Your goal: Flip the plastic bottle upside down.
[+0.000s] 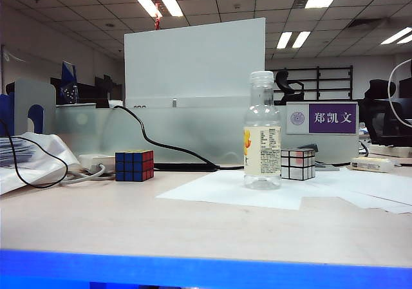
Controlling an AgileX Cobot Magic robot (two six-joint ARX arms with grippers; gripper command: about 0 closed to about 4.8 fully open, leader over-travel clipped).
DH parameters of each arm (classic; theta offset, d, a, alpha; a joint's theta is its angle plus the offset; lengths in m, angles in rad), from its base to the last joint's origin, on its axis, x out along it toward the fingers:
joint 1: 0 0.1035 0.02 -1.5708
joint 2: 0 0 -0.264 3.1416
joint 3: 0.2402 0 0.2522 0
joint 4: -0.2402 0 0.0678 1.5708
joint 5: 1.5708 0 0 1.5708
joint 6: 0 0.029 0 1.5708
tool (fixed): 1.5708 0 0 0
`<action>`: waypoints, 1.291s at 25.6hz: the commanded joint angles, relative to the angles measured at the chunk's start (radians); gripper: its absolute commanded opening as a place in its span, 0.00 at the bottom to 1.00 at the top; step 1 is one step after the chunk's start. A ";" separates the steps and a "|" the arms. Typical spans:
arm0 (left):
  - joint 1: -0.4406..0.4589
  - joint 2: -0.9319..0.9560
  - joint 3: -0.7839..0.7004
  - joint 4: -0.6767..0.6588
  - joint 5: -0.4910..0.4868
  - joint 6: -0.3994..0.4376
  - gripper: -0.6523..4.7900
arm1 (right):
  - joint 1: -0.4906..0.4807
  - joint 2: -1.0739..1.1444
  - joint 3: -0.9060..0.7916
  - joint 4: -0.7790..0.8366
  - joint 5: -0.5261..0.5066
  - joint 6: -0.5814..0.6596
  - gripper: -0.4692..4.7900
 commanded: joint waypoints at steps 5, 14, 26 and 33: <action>0.002 -0.002 0.001 0.011 0.003 0.004 0.11 | 0.002 -0.002 0.000 0.013 0.000 0.003 0.09; 0.002 -0.002 0.001 0.011 0.003 0.004 0.11 | 0.001 -0.002 0.000 0.013 0.000 0.003 0.09; 0.001 -0.002 0.001 0.012 0.118 -0.270 0.11 | 0.002 -0.002 0.000 0.014 -0.130 0.077 0.09; 0.001 -0.002 0.001 0.013 0.245 -0.560 0.11 | 0.002 -0.002 0.000 0.038 -0.385 0.425 0.09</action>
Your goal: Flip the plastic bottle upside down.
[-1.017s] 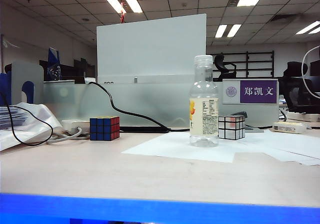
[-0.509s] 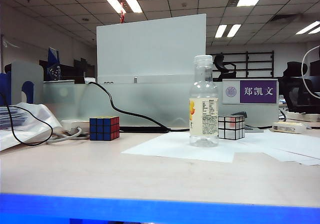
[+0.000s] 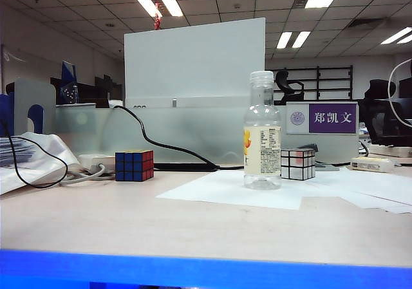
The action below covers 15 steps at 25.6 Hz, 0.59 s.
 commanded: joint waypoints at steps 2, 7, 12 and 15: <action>0.001 -0.002 0.002 0.013 0.047 -0.090 0.11 | 0.001 -0.002 0.000 0.038 -0.082 0.226 0.09; 0.001 -0.002 0.002 0.013 0.048 -0.113 0.11 | 0.001 -0.002 0.000 0.042 -0.101 0.355 0.09; 0.001 -0.002 0.003 0.018 0.064 -0.204 0.11 | 0.001 -0.002 0.000 0.052 -0.086 0.375 0.09; 0.001 -0.002 0.003 0.017 0.085 -0.214 0.11 | 0.001 -0.002 0.000 0.057 -0.011 0.442 0.09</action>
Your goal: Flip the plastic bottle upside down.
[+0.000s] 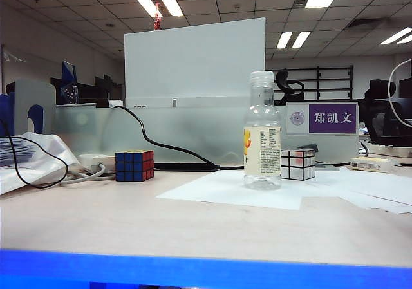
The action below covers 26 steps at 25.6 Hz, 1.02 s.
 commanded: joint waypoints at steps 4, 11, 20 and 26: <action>0.001 -0.002 0.001 -0.005 0.037 -0.019 0.11 | 0.001 -0.002 0.000 0.043 0.212 0.145 0.09; 0.001 -0.002 0.001 -0.010 0.045 -0.020 0.11 | 0.001 -0.002 0.000 0.102 0.370 0.214 0.09; 0.001 -0.002 0.001 -0.010 0.050 -0.019 0.11 | 0.001 0.150 0.049 0.563 0.471 -0.017 0.13; 0.001 -0.002 0.001 -0.010 0.049 -0.012 0.11 | 0.054 0.580 0.331 0.723 0.184 -0.336 0.27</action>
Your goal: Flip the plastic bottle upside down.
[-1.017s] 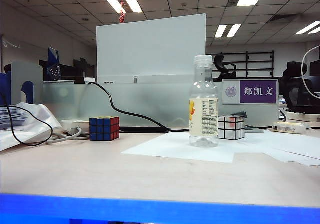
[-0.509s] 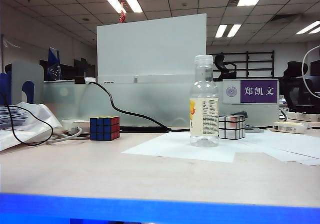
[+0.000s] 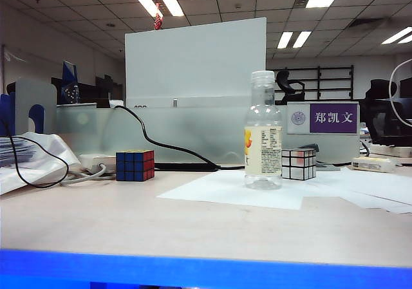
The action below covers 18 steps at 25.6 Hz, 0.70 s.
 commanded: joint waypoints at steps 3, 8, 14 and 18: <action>0.001 -0.002 0.002 0.009 -0.005 0.008 0.11 | 0.172 0.356 0.257 0.056 -0.170 -0.370 0.74; 0.002 -0.002 0.003 0.016 0.006 0.008 0.11 | 0.328 0.688 0.420 -0.023 -0.188 -0.463 1.00; 0.002 -0.002 0.003 0.017 0.042 0.045 0.11 | 0.375 0.804 0.416 -0.114 -0.087 -0.662 1.00; 0.002 -0.002 0.003 0.014 0.034 0.089 0.11 | 0.414 0.890 0.416 -0.118 -0.100 -0.658 1.00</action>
